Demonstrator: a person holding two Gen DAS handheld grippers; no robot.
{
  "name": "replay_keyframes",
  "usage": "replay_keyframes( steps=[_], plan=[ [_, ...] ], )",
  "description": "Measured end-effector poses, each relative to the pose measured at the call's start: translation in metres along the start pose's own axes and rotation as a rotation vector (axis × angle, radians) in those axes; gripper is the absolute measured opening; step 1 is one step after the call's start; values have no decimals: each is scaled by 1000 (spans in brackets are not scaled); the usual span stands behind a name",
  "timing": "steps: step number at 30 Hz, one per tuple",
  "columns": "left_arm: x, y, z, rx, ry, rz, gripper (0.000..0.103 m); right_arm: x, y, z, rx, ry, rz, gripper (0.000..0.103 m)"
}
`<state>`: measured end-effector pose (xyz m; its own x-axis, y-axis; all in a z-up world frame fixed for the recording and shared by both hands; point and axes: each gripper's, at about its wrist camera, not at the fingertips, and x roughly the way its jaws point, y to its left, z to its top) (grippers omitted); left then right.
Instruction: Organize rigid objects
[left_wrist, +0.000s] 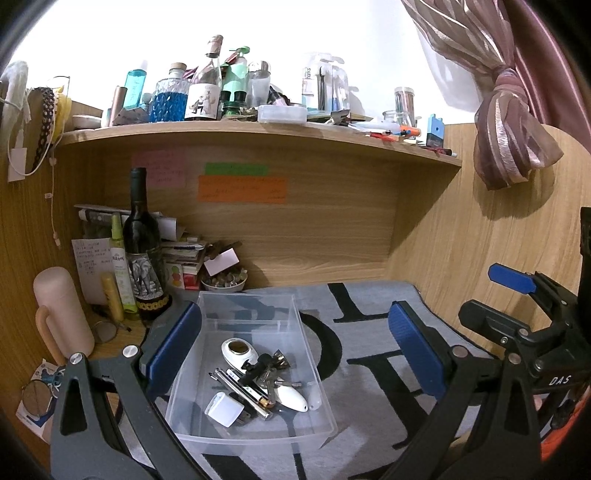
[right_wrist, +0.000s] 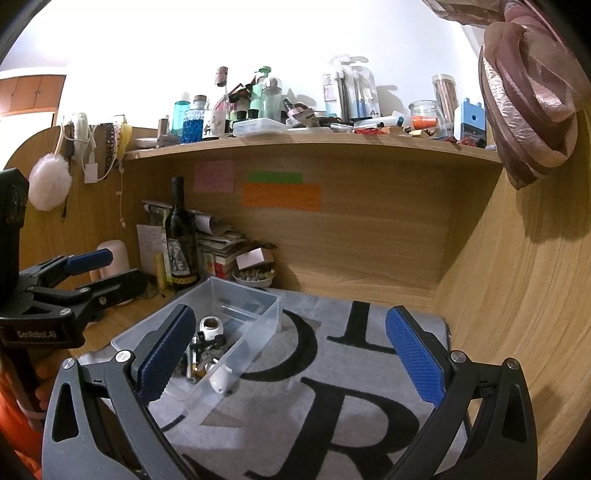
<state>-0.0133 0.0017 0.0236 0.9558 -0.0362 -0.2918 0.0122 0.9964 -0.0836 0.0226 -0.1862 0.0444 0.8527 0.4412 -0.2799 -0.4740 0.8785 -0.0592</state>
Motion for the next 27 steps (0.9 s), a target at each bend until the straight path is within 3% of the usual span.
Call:
replay_keyframes(
  steps=[27],
  plan=[
    [6,2,0,2,7,-5,103,3,-1,0,4,3,-2,103]
  ],
)
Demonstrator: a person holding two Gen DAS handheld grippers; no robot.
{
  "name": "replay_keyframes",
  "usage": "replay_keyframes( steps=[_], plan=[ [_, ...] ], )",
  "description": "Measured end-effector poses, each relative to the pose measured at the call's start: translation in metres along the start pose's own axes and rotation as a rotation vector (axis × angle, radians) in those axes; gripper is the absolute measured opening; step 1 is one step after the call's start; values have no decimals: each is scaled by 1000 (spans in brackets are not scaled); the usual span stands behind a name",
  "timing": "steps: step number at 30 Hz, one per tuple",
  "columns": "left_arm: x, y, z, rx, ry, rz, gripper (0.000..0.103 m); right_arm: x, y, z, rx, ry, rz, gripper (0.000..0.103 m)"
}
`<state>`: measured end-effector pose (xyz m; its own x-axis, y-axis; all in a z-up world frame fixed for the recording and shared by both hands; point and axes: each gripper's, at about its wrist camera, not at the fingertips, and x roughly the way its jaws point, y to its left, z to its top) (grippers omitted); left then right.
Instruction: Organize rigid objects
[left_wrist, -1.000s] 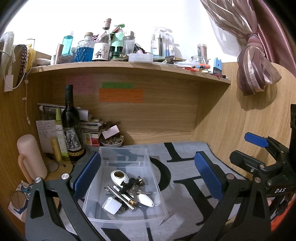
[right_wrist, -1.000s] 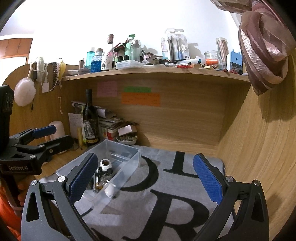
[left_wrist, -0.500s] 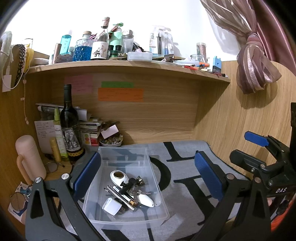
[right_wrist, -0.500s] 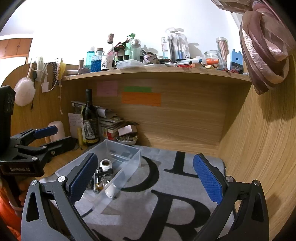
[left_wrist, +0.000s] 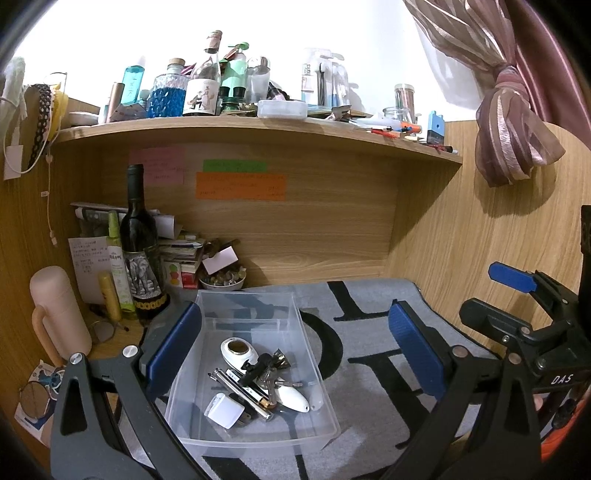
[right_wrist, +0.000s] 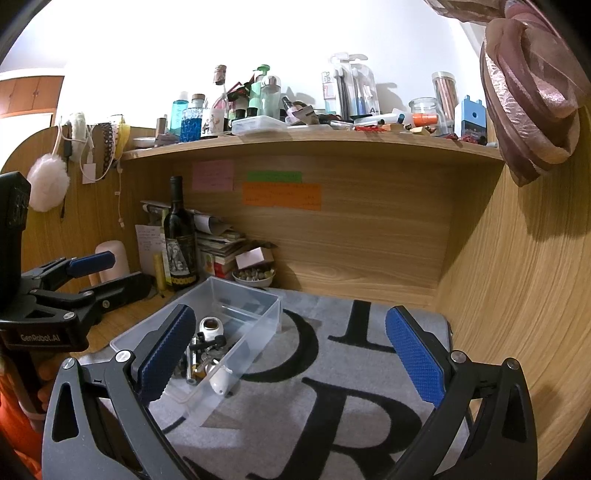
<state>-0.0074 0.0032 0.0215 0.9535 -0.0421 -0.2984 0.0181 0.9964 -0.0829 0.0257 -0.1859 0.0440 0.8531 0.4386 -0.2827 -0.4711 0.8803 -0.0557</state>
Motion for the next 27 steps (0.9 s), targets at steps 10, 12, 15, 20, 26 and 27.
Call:
replay_keyframes(
  steps=[10,12,15,20,26,27],
  plan=[
    [1,2,-1,-2,2,-3,103,3,1,-2,-5,6,4,103],
    [1,1,-1,-1,1,-2,103,3,1,-2,-6,5,5,103],
    [1,1,-1,0,2,-2,103,4,1,-2,-7,8,7,103],
    [1,2,-2,2,7,-8,103,4,2,-2,-7,8,6,103],
    [2,2,-6,-1,15,-19,103,4,1,-2,-7,8,8,103],
    [2,2,-6,0,16,-20,103,4,2,-2,-7,8,7,103]
  ],
)
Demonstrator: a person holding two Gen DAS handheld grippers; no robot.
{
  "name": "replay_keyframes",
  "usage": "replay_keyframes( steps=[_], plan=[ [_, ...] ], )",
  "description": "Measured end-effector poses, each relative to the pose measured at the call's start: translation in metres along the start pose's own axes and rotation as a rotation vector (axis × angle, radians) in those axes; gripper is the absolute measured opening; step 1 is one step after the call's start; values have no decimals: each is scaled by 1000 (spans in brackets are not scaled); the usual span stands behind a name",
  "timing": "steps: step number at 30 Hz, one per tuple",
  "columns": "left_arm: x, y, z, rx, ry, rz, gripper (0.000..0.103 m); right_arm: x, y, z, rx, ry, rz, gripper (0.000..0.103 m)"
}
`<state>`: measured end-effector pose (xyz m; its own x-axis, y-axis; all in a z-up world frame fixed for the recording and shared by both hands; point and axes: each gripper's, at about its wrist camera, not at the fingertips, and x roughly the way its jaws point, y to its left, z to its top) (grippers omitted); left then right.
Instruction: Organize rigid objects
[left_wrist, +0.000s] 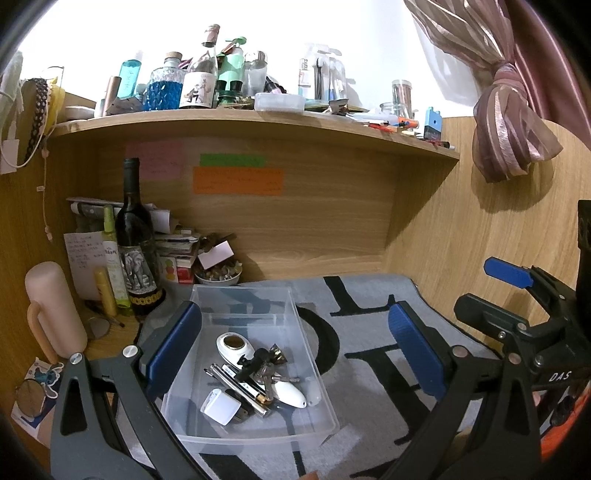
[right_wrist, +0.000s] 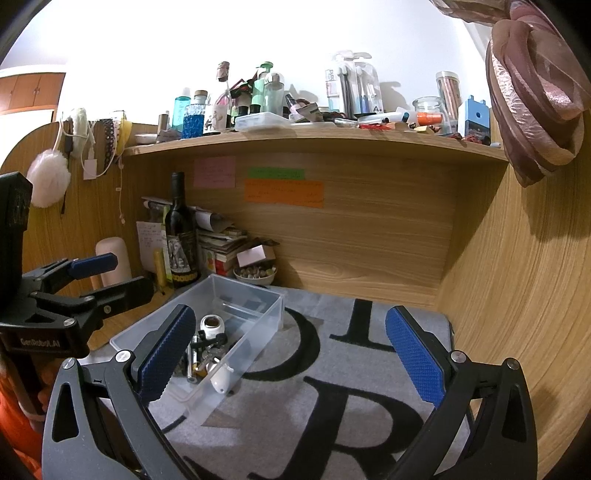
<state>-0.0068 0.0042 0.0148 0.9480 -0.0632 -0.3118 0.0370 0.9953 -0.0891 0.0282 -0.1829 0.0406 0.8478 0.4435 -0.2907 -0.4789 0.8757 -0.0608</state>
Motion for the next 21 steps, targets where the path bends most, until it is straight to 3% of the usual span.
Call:
replay_keyframes(
  steps=[21],
  plan=[
    [12,2,-3,-2,28,-13,103,12,-3,-2,8,30,1,103]
  ],
)
